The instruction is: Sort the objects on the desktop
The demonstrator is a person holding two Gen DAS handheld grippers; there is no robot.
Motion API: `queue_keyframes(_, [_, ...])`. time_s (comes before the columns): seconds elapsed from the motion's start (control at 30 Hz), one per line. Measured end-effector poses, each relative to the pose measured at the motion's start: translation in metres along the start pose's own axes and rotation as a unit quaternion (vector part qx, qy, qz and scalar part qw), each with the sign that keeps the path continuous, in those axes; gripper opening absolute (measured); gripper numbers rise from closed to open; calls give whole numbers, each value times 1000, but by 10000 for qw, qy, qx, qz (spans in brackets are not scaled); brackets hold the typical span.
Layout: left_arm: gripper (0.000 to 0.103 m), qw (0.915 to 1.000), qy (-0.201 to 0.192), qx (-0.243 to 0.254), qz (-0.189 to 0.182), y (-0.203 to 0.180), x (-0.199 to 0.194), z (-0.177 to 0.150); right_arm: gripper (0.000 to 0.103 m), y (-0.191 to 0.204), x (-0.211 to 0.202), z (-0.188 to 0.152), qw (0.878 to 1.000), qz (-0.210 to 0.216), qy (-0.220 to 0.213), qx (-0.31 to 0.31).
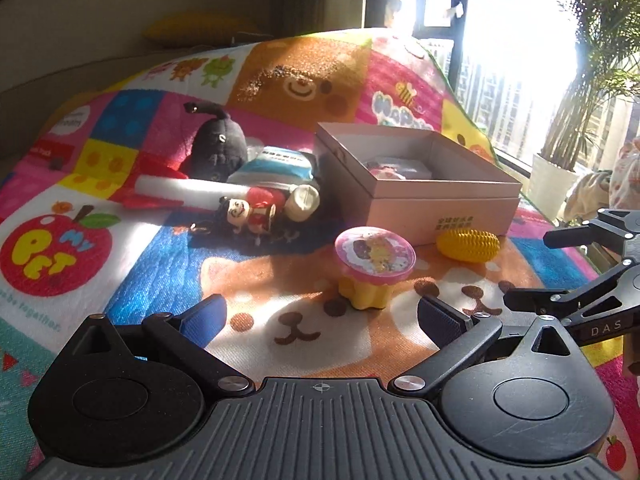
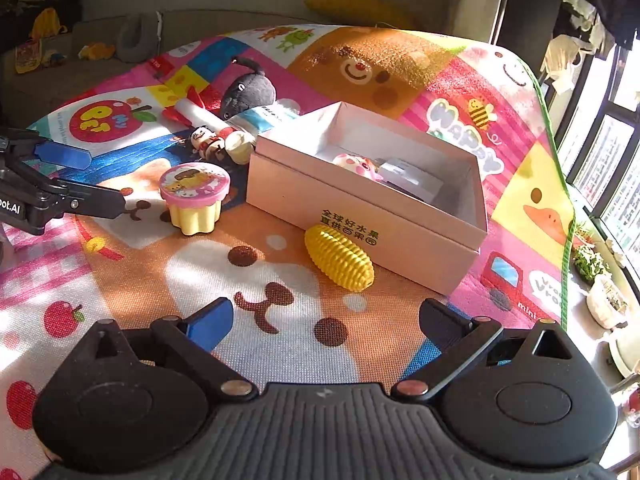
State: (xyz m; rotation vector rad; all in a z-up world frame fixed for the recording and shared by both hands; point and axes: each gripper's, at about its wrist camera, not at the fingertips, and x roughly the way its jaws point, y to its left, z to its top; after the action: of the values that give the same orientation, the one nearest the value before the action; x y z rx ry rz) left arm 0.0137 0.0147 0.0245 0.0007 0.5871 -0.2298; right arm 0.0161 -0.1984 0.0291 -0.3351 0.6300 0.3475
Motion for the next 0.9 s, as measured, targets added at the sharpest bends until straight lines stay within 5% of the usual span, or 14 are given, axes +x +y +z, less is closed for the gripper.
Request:
queue_keyframes(0.13, [103,9999,62,61,106,-13,18,4,61,-17,18,9,9993,100,-49,346])
queue_keyframes(0.27, [103,9994,310,25,120,-15,30,-3,52,-16,42,19,9998,90,-76,156])
queue_keyframes(0.33, [103,9994,346,-60,64,-11,31,-3,37,-13,51,20,10000,98,7,3])
queue_keyframes(0.67, [103,9991,351,-223,10,-7,31,-3,37,-7,6,-2,9924,1178,275,-209])
queue_keyframes(0.73, [103,9992,337,-226,33,-7,30,-3,40,-8,-1,-9,9931,1071,285,-384])
queue_keyframes(0.9, [103,9993,264,-224,108,-8,28,-3,55,-18,-1,-18,9968,30,176,-774])
